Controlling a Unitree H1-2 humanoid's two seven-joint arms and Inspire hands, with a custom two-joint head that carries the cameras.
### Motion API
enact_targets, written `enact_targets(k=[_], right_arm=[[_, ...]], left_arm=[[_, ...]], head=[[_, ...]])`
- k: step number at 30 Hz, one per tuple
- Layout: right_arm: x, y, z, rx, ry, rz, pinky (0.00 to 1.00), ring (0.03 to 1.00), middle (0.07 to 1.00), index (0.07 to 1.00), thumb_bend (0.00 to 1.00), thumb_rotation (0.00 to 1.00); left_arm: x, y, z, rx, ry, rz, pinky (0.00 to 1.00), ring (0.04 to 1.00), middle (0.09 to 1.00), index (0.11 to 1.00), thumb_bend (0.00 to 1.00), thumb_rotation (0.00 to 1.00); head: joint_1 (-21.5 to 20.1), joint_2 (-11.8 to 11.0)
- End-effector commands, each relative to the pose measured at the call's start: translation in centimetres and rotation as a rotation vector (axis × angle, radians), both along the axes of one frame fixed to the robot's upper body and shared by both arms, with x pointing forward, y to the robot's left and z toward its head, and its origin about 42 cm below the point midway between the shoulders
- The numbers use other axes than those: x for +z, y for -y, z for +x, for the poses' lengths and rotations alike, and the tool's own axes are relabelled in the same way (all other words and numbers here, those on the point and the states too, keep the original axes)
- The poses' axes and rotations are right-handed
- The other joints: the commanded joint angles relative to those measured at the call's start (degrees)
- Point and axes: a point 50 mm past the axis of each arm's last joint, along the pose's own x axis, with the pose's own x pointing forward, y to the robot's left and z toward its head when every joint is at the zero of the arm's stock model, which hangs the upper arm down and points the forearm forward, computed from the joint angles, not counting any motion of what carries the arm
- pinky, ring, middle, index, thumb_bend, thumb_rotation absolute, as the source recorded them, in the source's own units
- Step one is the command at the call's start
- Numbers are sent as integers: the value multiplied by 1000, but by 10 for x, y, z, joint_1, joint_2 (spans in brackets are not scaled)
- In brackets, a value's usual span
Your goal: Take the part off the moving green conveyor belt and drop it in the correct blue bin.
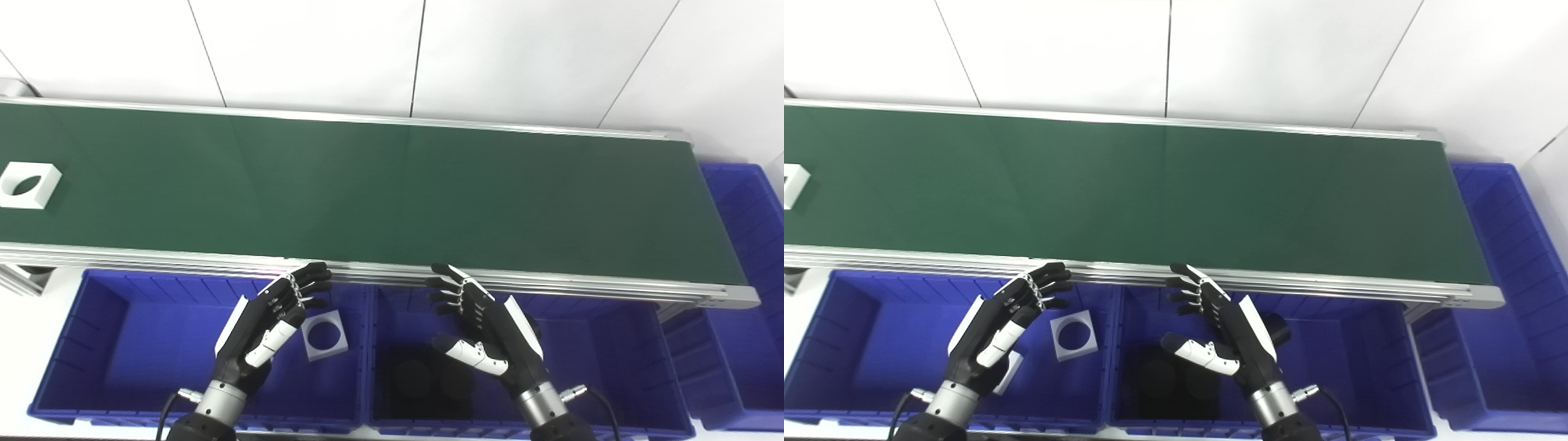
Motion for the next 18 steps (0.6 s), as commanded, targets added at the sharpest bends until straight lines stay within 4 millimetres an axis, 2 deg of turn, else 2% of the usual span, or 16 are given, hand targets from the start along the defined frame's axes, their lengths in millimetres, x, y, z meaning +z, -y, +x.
enact_targets(k=[1, 2, 3, 5, 9, 18], right_arm=[[10, 1, 5, 15, 86, 22, 684, 759, 815, 879, 703, 615], [10, 3, 5, 18, 89, 20, 683, 758, 818, 882, 693, 615], [9, 4, 5, 20, 92, 19, 681, 757, 820, 884, 682, 612], [10, 6, 6, 18, 100, 11, 673, 751, 817, 883, 671, 612], [9, 9, 7, 15, 105, 17, 670, 753, 808, 886, 662, 614], [0, 14, 9, 14, 108, 23, 685, 768, 813, 893, 635, 625]], left_arm=[[7, 5, 6, 6, 70, 3, 691, 776, 795, 789, 762, 699], [6, 6, 6, 3, 71, 6, 687, 773, 792, 789, 762, 709], [6, 7, 6, 1, 71, 8, 686, 771, 790, 790, 761, 713], [3, 10, 7, 0, 71, 10, 680, 765, 785, 788, 763, 712], [-2, 14, 8, -2, 70, 4, 673, 751, 777, 787, 777, 693], [-10, 19, 12, -2, 78, 17, 655, 731, 759, 769, 746, 670]], head=[[1, -1], [27, -9], [27, -9], [62, -21], [97, -37], [141, -75]])
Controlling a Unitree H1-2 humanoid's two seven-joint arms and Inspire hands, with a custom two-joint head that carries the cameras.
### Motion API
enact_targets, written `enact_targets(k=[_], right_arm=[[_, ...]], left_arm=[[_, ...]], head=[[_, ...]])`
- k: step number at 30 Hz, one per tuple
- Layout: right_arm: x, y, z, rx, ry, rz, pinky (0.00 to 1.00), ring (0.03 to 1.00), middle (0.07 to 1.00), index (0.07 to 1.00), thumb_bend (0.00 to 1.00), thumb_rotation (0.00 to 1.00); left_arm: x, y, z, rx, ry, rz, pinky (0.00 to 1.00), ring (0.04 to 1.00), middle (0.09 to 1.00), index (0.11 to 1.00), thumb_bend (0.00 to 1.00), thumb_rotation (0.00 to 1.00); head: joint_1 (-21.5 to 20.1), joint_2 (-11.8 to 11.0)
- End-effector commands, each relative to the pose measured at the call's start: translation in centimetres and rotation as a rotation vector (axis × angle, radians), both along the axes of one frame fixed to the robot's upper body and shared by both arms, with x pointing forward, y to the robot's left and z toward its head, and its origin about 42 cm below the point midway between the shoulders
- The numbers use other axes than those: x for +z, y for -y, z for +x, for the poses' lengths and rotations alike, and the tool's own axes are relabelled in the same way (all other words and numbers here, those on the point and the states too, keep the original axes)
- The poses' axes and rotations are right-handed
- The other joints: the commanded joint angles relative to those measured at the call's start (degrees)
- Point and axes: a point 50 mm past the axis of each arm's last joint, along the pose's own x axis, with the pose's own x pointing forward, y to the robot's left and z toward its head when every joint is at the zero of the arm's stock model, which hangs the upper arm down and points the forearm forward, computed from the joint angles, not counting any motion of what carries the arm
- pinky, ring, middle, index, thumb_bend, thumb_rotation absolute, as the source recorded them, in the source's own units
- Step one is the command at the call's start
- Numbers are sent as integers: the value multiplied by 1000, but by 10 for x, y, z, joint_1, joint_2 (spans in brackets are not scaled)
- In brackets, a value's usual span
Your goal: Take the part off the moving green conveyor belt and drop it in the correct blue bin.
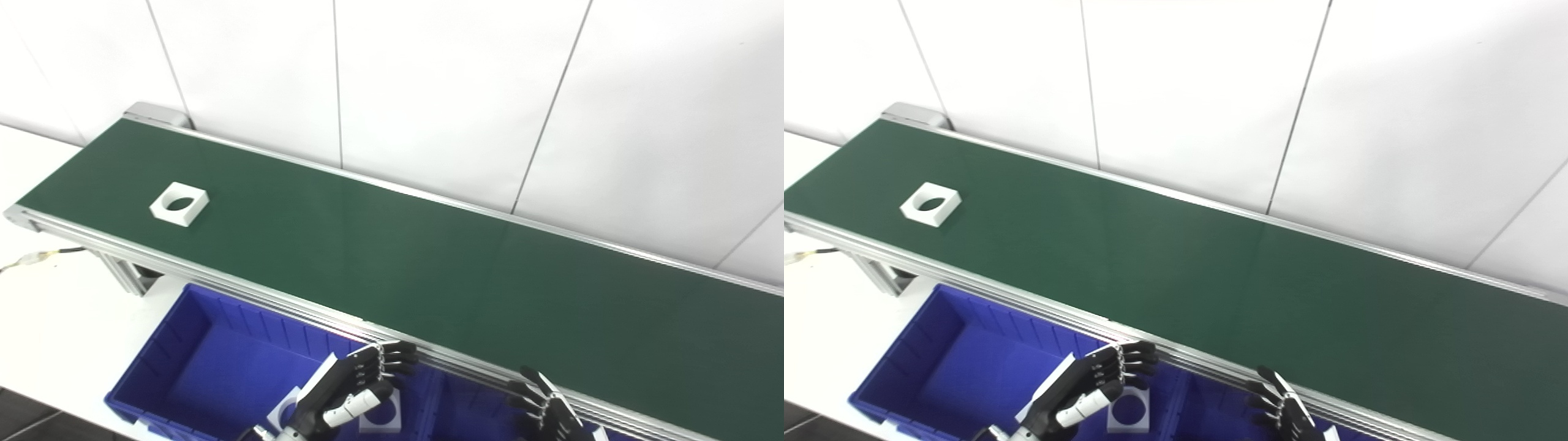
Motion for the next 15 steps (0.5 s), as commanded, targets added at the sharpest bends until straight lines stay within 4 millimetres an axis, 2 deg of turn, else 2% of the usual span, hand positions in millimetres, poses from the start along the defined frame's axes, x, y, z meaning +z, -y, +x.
enact_targets(k=[1, 10, 15], right_arm=[[10, 0, 5, 16, 88, 33, 689, 775, 817, 898, 635, 627], [4, 0, 10, 8, 65, 45, 697, 787, 828, 915, 592, 600], [1, 1, 12, 12, 66, 43, 693, 783, 825, 919, 565, 586]], left_arm=[[7, 3, 9, 1, 74, 2, 651, 731, 758, 767, 744, 668], [2, 5, 17, -12, 90, 10, 614, 698, 735, 759, 737, 642], [2, 5, 20, -19, 95, 20, 603, 691, 733, 754, 723, 631]], head=[[8, -8], [35, -41], [41, -48]])
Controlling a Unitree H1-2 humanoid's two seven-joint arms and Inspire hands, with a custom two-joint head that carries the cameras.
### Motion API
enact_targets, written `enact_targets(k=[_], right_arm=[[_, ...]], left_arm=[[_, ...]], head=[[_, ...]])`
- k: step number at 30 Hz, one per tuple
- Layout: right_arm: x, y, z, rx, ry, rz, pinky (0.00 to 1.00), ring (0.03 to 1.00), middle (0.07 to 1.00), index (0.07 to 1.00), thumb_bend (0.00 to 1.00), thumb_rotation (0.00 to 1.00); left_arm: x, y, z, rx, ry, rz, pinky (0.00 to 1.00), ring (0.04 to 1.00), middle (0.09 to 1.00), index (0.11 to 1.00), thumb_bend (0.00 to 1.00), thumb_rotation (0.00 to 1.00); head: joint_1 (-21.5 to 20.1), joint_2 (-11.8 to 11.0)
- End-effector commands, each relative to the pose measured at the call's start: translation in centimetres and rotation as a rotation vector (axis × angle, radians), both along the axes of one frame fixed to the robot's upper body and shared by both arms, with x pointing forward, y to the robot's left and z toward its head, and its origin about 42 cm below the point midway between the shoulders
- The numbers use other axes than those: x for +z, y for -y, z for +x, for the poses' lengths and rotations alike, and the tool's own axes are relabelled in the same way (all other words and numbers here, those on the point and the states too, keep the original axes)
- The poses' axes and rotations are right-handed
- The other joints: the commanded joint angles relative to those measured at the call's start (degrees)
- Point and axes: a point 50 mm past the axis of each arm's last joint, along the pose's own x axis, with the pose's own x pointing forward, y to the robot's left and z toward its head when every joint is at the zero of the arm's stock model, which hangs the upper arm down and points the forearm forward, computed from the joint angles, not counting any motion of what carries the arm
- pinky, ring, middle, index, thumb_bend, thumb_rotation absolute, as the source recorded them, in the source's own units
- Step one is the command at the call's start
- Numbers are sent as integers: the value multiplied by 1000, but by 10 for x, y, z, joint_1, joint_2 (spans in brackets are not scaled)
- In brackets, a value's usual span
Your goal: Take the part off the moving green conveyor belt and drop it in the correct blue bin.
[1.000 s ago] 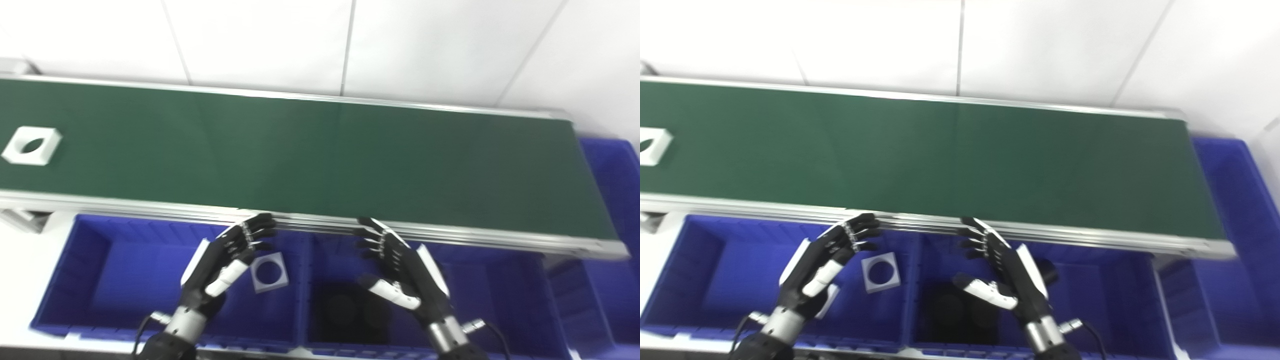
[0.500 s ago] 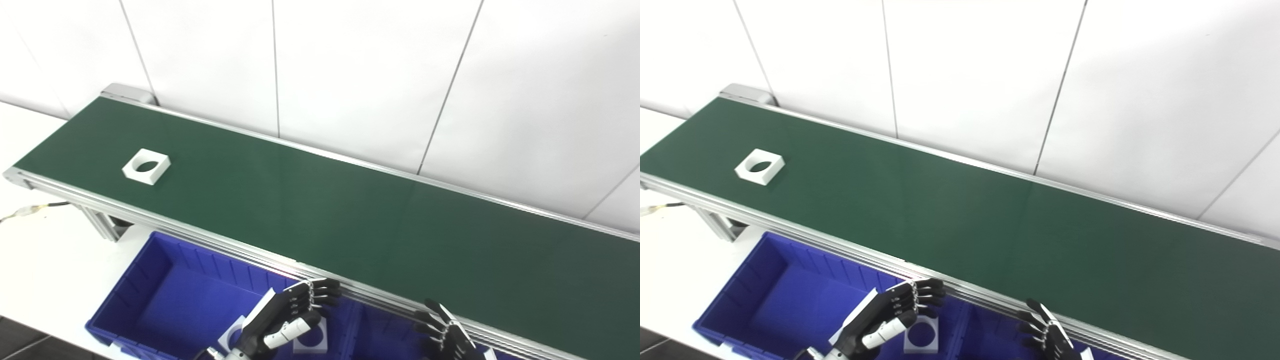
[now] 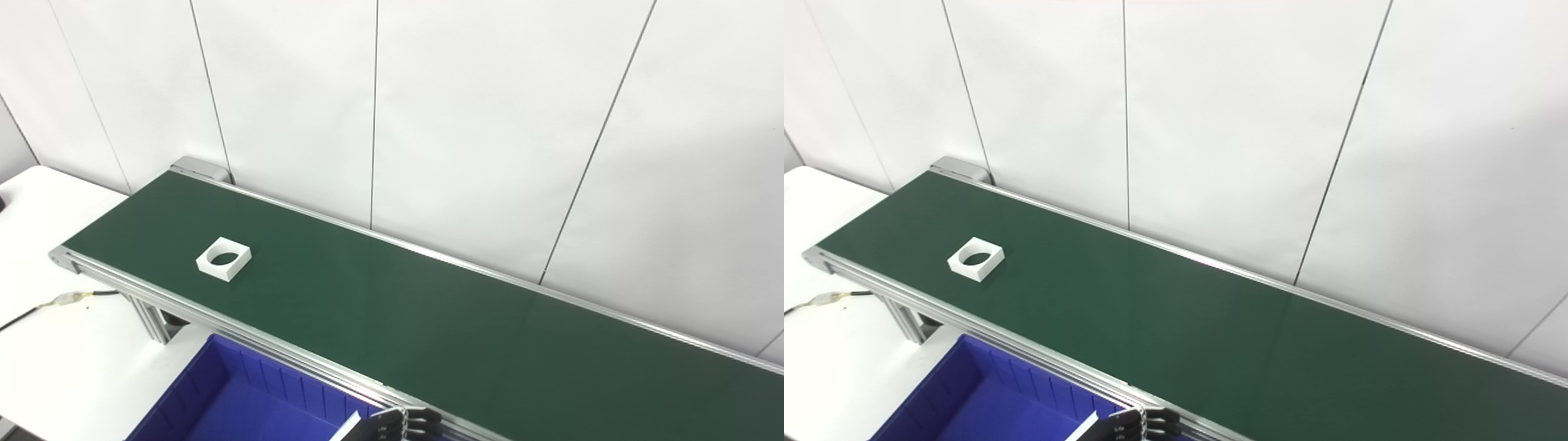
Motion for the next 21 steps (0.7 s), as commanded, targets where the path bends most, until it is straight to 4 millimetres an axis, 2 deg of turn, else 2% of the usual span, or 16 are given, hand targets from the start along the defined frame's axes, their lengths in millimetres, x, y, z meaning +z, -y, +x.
enact_targets(k=[1, 14, 21], right_arm=[[11, -1, 6, 5, 80, 30, 691, 782, 825, 920, 564, 584], [9, 0, 6, 13, 72, 27, 695, 783, 833, 931, 521, 565], [8, 1, 6, 15, 76, 16, 695, 779, 827, 928, 515, 566]], left_arm=[[8, 3, 7, -4, 65, 6, 602, 690, 733, 753, 724, 629], [12, 2, 8, -9, 83, 30, 599, 679, 722, 740, 704, 588], [15, -2, 7, -19, 93, 37, 608, 681, 716, 729, 749, 584]], head=[[3, -3], [8, -6], [8, -12]])
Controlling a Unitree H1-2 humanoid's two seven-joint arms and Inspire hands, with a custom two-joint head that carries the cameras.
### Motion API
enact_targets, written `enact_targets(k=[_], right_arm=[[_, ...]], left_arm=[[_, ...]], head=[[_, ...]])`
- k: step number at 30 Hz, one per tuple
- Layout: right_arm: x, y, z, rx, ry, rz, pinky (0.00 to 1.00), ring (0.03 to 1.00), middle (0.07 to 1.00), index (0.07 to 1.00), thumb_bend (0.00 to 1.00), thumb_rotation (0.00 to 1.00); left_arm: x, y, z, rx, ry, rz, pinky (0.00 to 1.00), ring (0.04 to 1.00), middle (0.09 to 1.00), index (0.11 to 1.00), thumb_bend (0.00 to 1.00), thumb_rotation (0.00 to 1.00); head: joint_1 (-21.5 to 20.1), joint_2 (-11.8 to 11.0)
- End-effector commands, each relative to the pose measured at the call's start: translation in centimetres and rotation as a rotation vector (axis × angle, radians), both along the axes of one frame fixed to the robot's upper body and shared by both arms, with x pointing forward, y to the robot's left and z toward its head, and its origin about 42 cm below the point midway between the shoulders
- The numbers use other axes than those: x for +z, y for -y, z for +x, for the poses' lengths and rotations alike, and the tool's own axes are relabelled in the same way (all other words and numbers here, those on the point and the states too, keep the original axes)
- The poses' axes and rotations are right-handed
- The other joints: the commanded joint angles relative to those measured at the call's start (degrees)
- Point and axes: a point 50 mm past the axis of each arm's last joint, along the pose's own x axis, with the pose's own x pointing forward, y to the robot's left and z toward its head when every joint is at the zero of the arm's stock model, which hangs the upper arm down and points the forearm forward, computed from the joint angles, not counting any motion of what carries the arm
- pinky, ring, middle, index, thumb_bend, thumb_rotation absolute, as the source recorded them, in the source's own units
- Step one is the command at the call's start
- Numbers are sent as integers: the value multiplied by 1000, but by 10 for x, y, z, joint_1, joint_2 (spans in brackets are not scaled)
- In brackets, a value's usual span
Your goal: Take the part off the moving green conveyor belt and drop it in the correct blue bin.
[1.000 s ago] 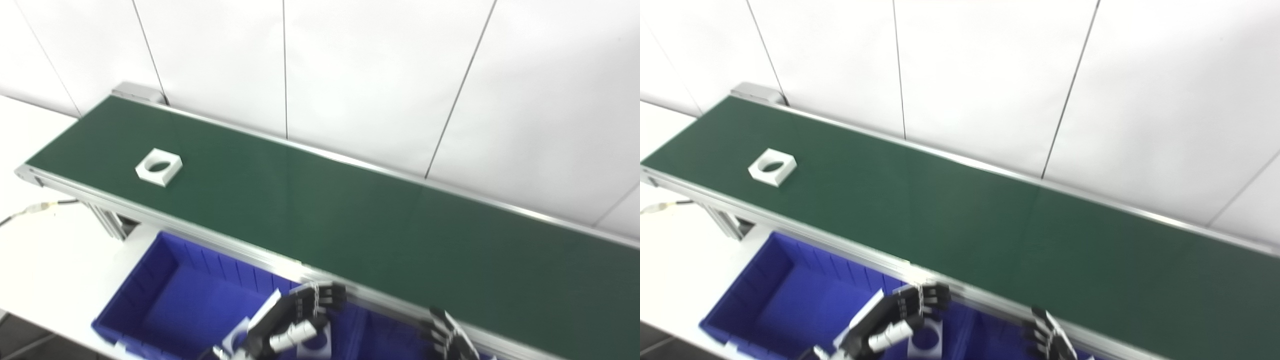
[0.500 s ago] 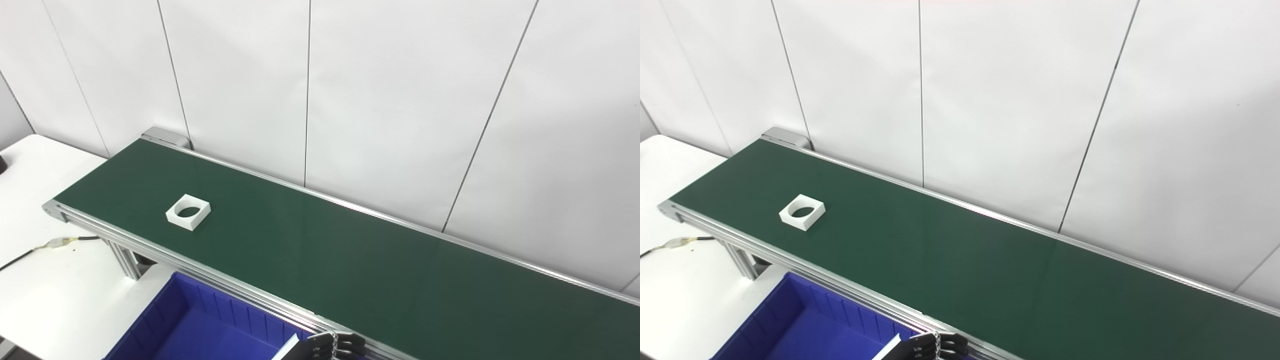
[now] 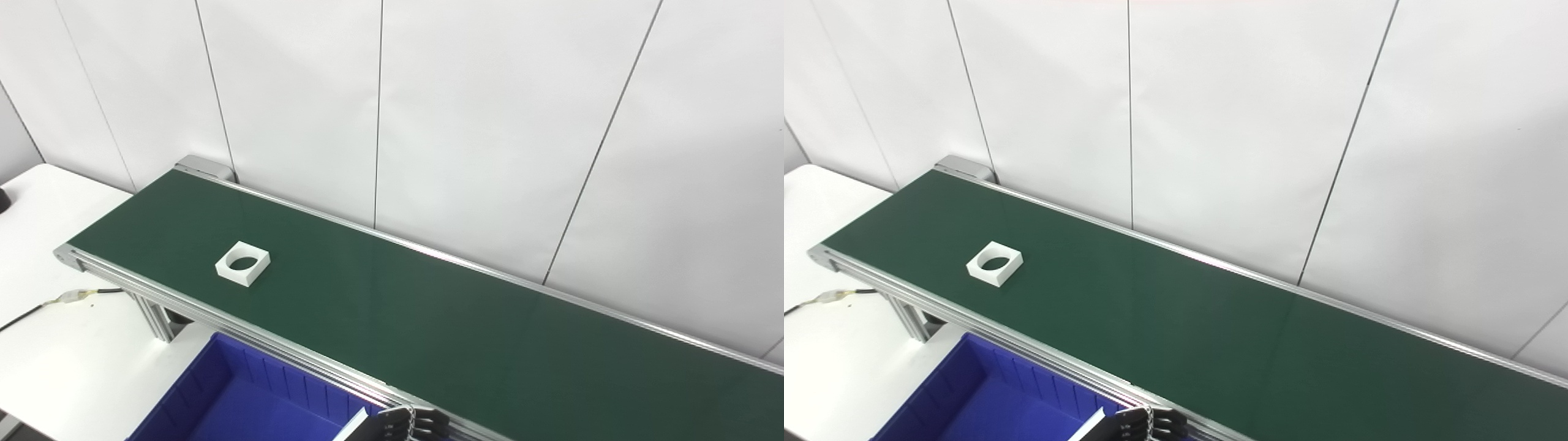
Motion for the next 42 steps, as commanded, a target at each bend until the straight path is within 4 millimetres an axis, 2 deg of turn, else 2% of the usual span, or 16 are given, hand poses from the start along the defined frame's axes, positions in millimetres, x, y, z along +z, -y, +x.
enact_targets(k=[1, 2, 3, 5, 10, 16, 23, 28, 29, 30, 33, 37, 42], right_arm=[[9, 1, 6, 15, 80, 16, 695, 778, 827, 928, 512, 566], [9, 1, 6, 16, 81, 15, 694, 777, 827, 928, 502, 563], [7, 1, 6, 16, 81, 14, 693, 775, 827, 926, 496, 559], [4, 2, 6, 17, 82, 17, 691, 773, 826, 924, 492, 551], [1, 2, 8, 8, 70, 30, 685, 765, 821, 918, 513, 537], [2, 1, 8, 15, 79, 25, 684, 764, 821, 915, 478, 528], [4, 2, 10, 14, 86, 25, 662, 748, 806, 902, 487, 532], [9, 1, 9, 0, 73, 28, 650, 740, 799, 889, 532, 546], [9, 1, 9, -1, 72, 28, 644, 740, 800, 888, 538, 548], [11, 1, 9, 0, 79, 25, 641, 739, 800, 888, 541, 550], [16, 1, 9, 0, 88, 13, 626, 737, 801, 890, 571, 591], [19, 2, 9, 2, 90, 13, 640, 745, 808, 894, 654, 655], [20, 2, 9, 0, 93, 3, 641, 747, 811, 895, 705, 697]], left_arm=[[12, -2, 6, -8, 66, -2, 608, 680, 715, 728, 750, 579], [12, -2, 5, -10, 65, -2, 608, 678, 712, 725, 750, 568], [12, -2, 5, -12, 61, 2, 608, 675, 710, 723, 750, 559], [10, -2, 4, -11, 53, 6, 607, 671, 706, 720, 753, 553], [6, 0, 6, -5, 54, 3, 584, 652, 690, 703, 752, 548], [11, 0, 8, -8, 60, 4, 584, 649, 687, 695, 751, 541], [30, -10, 16, -22, 102, 39, 583, 649, 679, 691, 776, 543], [55, -24, 23, -32, 127, 80, 596, 663, 692, 697, 807, 547], [60, -26, 24, -33, 128, 83, 605, 672, 699, 699, 819, 540], [67, -28, 25, -34, 133, 87, 610, 676, 703, 700, 825, 536], [85, -33, 29, -31, 162, 99, 631, 695, 719, 703, 851, 541], [101, -34, 31, -27, 192, 127, 663, 727, 742, 724, 826, 612], [116, -37, 35, -23, 221, 180, 688, 743, 758, 744, 791, 621]], head=[[0, -8], [0, -8], [1, -21], [2, -29], [1, -38], [-1, -34], [2, -22], [1, 5], [1, 5], [0, 24], [-5, 49], [-11, 62], [-11, 66]])
